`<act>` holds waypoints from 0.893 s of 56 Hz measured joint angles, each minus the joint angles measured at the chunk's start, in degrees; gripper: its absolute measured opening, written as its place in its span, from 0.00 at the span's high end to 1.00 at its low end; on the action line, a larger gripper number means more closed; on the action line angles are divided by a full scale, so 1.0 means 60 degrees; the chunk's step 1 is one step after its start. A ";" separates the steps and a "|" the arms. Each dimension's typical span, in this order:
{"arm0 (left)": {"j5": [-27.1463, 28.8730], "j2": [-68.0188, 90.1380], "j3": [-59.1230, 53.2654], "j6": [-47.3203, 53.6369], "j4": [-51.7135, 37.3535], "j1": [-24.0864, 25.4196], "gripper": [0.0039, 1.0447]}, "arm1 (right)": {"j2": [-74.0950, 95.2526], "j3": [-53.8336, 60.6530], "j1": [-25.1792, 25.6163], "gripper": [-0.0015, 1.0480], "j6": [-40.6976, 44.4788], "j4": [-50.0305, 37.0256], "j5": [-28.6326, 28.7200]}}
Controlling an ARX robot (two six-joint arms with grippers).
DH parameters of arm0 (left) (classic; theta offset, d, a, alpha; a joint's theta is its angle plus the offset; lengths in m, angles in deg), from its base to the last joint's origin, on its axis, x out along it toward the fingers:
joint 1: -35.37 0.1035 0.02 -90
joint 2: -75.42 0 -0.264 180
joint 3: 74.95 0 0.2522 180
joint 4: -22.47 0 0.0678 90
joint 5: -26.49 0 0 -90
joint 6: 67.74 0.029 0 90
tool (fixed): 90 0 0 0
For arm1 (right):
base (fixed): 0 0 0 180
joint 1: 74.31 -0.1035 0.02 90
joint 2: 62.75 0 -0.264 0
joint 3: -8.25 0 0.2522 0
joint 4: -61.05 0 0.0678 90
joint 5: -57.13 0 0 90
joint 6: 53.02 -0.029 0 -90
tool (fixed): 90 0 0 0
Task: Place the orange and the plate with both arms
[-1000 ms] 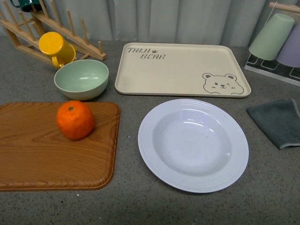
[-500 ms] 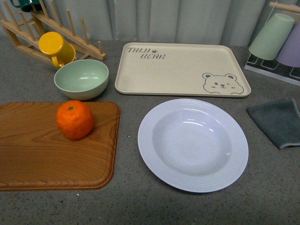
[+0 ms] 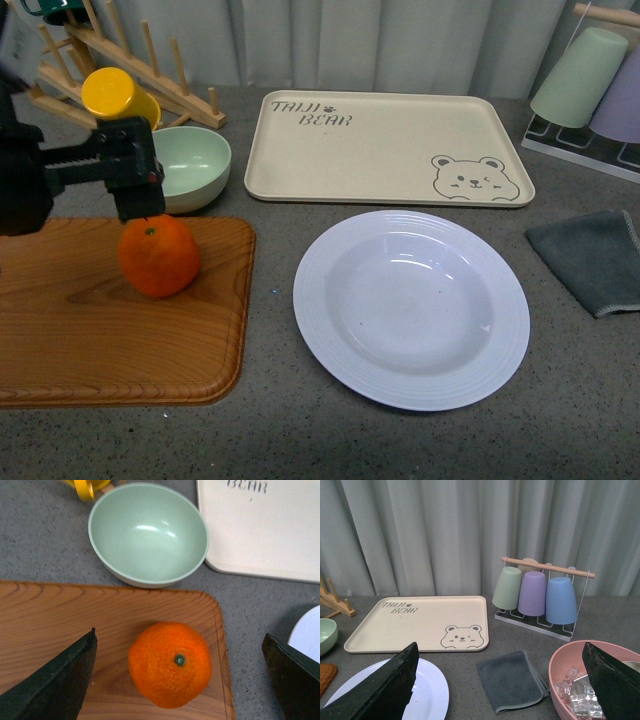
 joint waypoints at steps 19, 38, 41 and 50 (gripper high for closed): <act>-0.0095 0.1483 0.0794 0.0117 0.0750 0.0018 0.06 | 0.0000 0.0000 0.0000 0.09 0.0000 0.0000 0.0000; -0.0514 0.1923 0.1158 0.0040 0.0969 -0.0047 0.06 | 0.0000 0.0000 0.0000 0.09 0.0000 0.0000 0.0000; -0.0572 0.2029 0.1239 0.0040 0.1016 -0.0047 0.06 | 0.0000 0.0000 0.0000 0.09 0.0000 0.0000 0.0000; -0.0641 0.2218 0.1308 0.0022 0.1224 -0.0051 0.18 | 0.0000 0.0000 0.0000 0.09 0.0004 0.0000 0.0000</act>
